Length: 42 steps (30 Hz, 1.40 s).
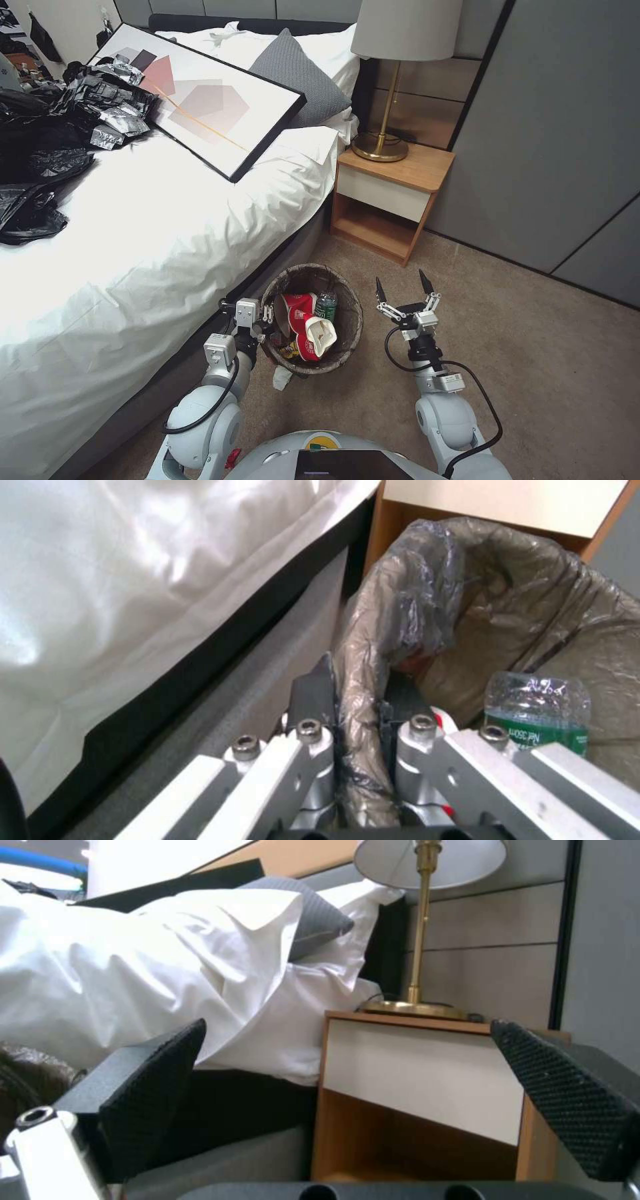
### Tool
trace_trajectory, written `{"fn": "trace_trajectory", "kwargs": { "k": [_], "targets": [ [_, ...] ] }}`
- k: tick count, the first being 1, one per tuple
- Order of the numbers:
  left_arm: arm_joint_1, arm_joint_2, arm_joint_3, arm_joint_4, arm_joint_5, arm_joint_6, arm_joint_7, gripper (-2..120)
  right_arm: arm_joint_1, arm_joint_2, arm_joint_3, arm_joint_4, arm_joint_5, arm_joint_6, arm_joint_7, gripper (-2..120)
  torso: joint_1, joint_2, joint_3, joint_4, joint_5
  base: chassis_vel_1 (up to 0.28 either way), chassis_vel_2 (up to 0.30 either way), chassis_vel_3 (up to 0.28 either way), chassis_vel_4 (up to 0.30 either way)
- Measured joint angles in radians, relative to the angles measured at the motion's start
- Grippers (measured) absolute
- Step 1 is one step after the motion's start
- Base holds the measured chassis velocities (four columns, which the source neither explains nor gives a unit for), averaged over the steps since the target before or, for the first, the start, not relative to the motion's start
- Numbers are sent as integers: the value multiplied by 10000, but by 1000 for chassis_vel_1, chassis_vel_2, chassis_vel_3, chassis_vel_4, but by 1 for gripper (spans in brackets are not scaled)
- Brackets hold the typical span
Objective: Pick up the trash bin, then pick up the garbage from the floor and place it into the trash bin.
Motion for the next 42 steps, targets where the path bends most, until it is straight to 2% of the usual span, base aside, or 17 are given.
{"fn": "trace_trajectory", "kwargs": {
  "k": [26, 42],
  "targets": [
    [-1, -10, 11, -5, -83, -15, 50, 6, 179, 2, -19, -26, -11, -55, -9, 100, 0, 0, 0, -1, 0, 0, 0, 0, 0],
    [17, -12, 26, 11, -82, -33, 64, 6, 189, -1, -11, -11, -11, -79, -13, 100, 0, 0, 0, 0, 0, 60, 63, 56, 60]
  ]
}}
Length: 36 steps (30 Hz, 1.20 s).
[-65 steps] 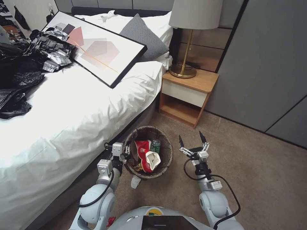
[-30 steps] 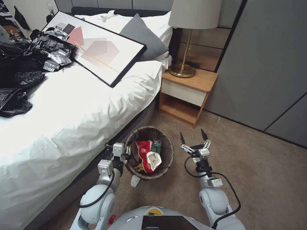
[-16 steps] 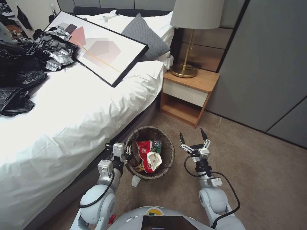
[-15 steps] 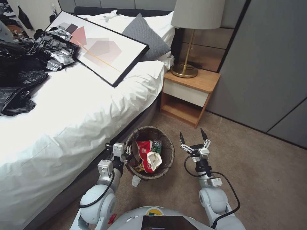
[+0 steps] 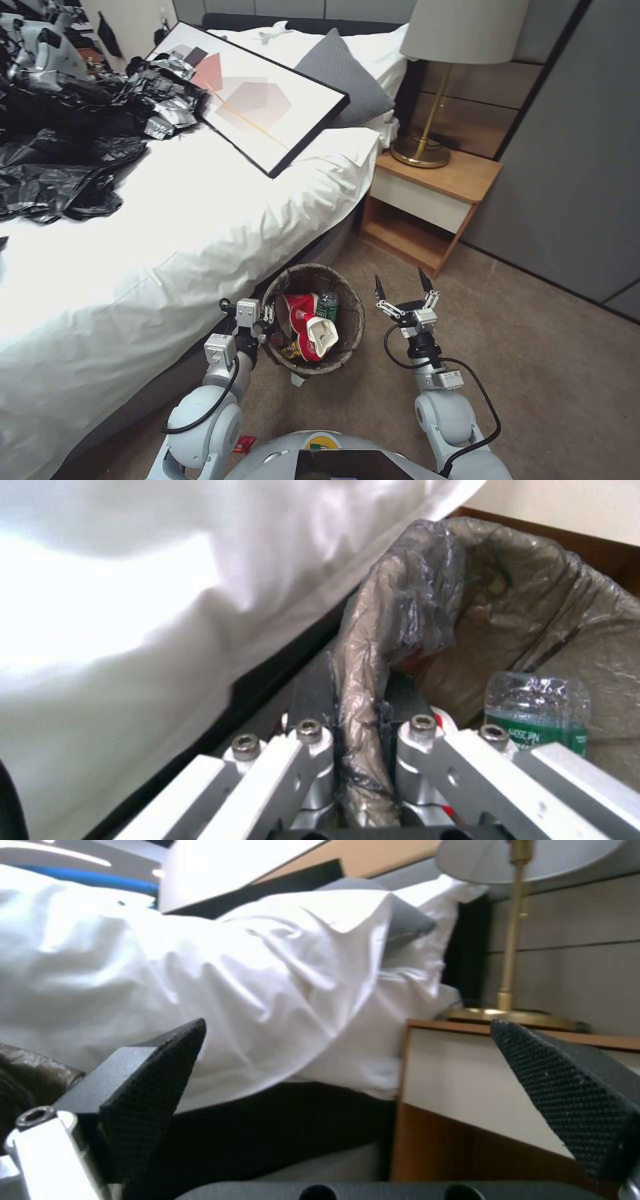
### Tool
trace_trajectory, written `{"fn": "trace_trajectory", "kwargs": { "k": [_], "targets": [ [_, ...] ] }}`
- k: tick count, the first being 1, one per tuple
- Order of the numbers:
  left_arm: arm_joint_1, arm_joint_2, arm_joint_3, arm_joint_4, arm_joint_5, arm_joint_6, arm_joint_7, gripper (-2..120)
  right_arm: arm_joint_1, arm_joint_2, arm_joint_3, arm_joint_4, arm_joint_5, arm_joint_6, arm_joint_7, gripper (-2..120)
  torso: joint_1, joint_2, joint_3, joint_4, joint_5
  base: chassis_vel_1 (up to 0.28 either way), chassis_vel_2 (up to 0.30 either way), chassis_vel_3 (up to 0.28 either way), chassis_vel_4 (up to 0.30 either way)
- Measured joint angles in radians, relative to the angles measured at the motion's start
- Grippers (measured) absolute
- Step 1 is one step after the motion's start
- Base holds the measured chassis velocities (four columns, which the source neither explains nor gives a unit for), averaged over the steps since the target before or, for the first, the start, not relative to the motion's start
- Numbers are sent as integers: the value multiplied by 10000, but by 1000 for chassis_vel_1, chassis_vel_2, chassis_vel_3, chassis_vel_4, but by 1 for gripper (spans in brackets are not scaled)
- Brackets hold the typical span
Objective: Pick up the trash bin, then pick up the garbage from the floor and place it into the trash bin.
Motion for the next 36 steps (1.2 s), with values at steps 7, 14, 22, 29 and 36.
{"fn": "trace_trajectory", "kwargs": {
  "k": [7, 14, 22, 29, 36],
  "targets": [
    [34, 11, 5, -5, 4, -10, 8, 6, 7, -8, -6, 14, 0, -16, -4, 100, 0, 0, 0, -1, -1, 76, 71, 57, 66],
    [51, 13, 23, -20, 13, -13, 10, 6, 10, -31, -6, 42, 2, -40, -4, 100, 0, 0, 0, 0, -1, 79, 86, 84, 73],
    [63, 17, 36, -27, 12, -14, 13, 6, 34, -48, -1, 49, 10, -67, -4, 100, 0, 0, 0, -1, -1, 65, 74, 76, 78],
    [168, 46, 75, -59, -39, -1, 6, 6, 87, -50, 2, 39, 11, -87, -5, 100, 0, 0, 0, -1, -1, 78, 76, 78, 74],
    [447, 167, 142, -151, -316, 181, -24, 6, 100, -39, 7, 7, 19, -87, -5, 100, 0, 0, 0, 2, 1, 87, 82, 77, 76]
  ]
}}
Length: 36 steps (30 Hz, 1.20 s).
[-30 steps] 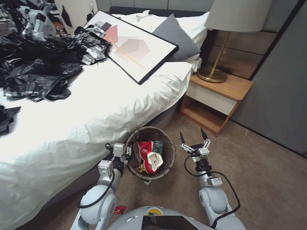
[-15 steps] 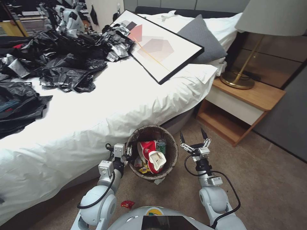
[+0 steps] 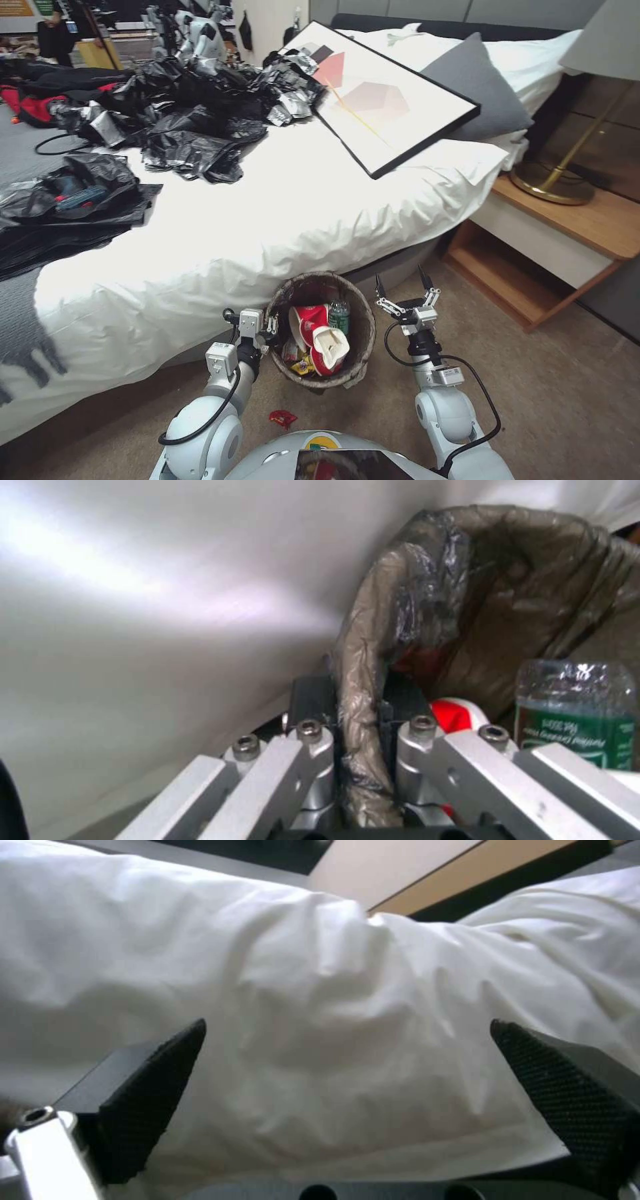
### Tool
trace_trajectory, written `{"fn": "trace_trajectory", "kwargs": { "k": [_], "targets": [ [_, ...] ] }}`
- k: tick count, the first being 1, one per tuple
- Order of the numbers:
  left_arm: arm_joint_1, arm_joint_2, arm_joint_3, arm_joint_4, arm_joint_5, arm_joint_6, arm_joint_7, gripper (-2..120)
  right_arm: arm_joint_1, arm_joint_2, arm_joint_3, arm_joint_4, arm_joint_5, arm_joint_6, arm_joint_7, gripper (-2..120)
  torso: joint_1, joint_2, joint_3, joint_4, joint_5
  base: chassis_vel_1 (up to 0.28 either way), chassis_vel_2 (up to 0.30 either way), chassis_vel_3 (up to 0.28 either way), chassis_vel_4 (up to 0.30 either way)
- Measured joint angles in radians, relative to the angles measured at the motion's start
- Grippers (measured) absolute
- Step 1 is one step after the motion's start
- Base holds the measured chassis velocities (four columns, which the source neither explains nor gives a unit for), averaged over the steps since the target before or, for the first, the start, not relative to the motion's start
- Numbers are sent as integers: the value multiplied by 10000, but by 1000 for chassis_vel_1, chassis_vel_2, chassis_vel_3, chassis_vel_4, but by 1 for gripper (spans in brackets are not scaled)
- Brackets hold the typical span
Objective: Pick up the trash bin, then pick up the garbage from the floor and place it into the trash bin.
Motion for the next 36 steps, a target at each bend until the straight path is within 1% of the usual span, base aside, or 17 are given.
{"fn": "trace_trajectory", "kwargs": {
  "k": [7, 12, 17, 26, 31, 36],
  "targets": [
    [327, 97, -87, -7, -20, -143, 86, 6, 57, -17, 63, -42, 37, -18, 0, 100, 0, 0, 0, -2, 0, 83, 79, 77, 85],
    [313, 84, -90, -7, -12, -207, 102, 6, 70, 8, 84, -73, 7, -49, 112, 100, 0, 0, 0, -3, -1, 75, 70, 68, 77],
    [210, 64, -110, 70, 9, -421, 204, 6, -9, -7, 317, -178, -314, -78, 305, 100, 0, 0, 0, -3, -1, 40, 45, 39, 27],
    [161, 43, -115, 90, 14, -445, 203, 6, -260, -21, 428, -176, -352, -134, 264, 100, 0, 0, 0, -2, -1, 0, 0, 0, 0],
    [174, 36, -116, 90, 25, -445, 199, 6, -573, -43, 439, -210, -364, -431, 283, 100, 0, 0, 0, -1, -1, 0, 0, 0, 0],
    [186, 49, -127, 79, 43, -445, 186, 6, -1389, -152, 361, -475, -418, -1213, 721, 100, 0, 0, 0, -3, -1, 0, 0, 0, 0]
  ]
}}
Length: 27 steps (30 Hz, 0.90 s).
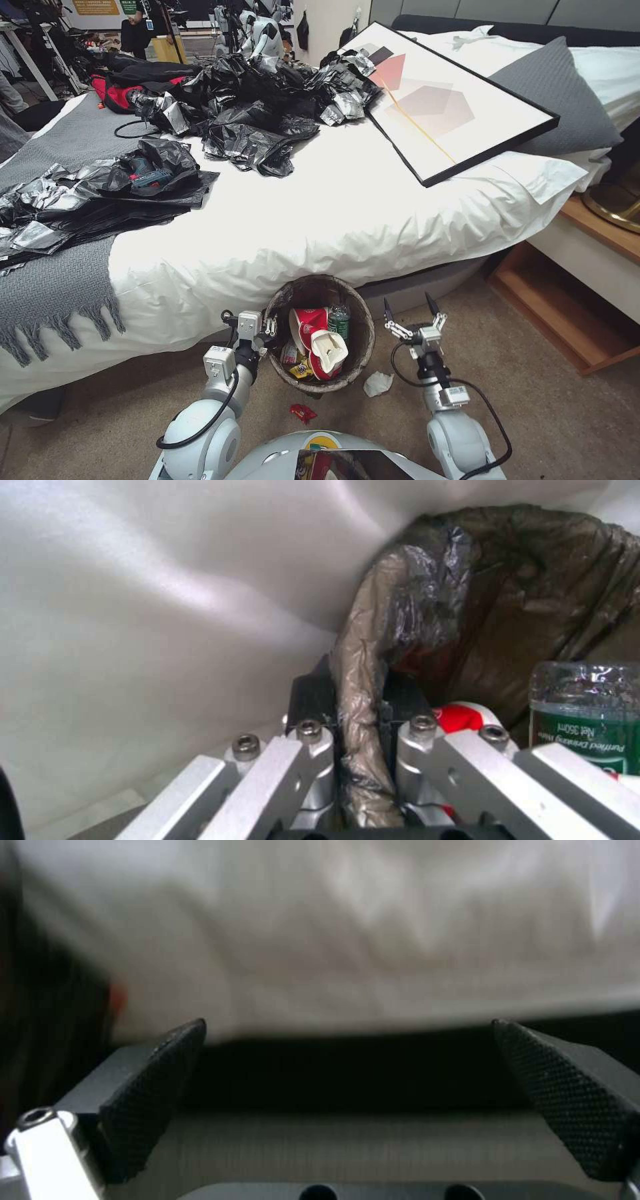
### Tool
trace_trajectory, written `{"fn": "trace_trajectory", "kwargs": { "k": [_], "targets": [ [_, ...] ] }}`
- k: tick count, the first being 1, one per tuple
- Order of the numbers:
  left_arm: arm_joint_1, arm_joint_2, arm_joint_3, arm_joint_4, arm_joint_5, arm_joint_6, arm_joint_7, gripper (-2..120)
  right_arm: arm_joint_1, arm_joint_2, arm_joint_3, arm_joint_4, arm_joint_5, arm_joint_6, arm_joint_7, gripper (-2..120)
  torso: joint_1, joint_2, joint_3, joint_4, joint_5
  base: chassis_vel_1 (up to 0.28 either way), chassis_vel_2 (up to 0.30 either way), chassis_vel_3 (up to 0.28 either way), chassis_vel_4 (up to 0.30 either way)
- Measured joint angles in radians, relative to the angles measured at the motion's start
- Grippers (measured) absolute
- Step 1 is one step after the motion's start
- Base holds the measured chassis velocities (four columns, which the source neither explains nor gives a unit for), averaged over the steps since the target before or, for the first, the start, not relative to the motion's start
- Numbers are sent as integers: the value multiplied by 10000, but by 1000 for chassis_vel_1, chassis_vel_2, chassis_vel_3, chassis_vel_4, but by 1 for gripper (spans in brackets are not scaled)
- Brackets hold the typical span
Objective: Pick up the trash bin, then pick up the garbage from the floor and place it into the trash bin.
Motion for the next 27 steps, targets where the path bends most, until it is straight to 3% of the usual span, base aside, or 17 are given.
{"fn": "trace_trajectory", "kwargs": {
  "k": [14, 23, 27],
  "targets": [
    [-54, 21, 26, -2, 21, 10, -12, 6, -514, -554, -594, -1105, 697, -2910, 722, 100, 0, 0, 0, 0, 0, 0, 0, 0, 0],
    [-100, -1, 30, 34, 21, 22, -11, 6, -421, -876, -744, -970, 1357, -4478, 402, 100, 0, 0, 0, 2, 1, 0, 0, 0, 0],
    [-110, -2, 13, 44, 9, 25, -6, 6, -413, -1023, -819, -583, 2199, -5842, 338, 100, 0, 0, 0, 1, 1, 0, 0, 0, 0]
  ]
}}
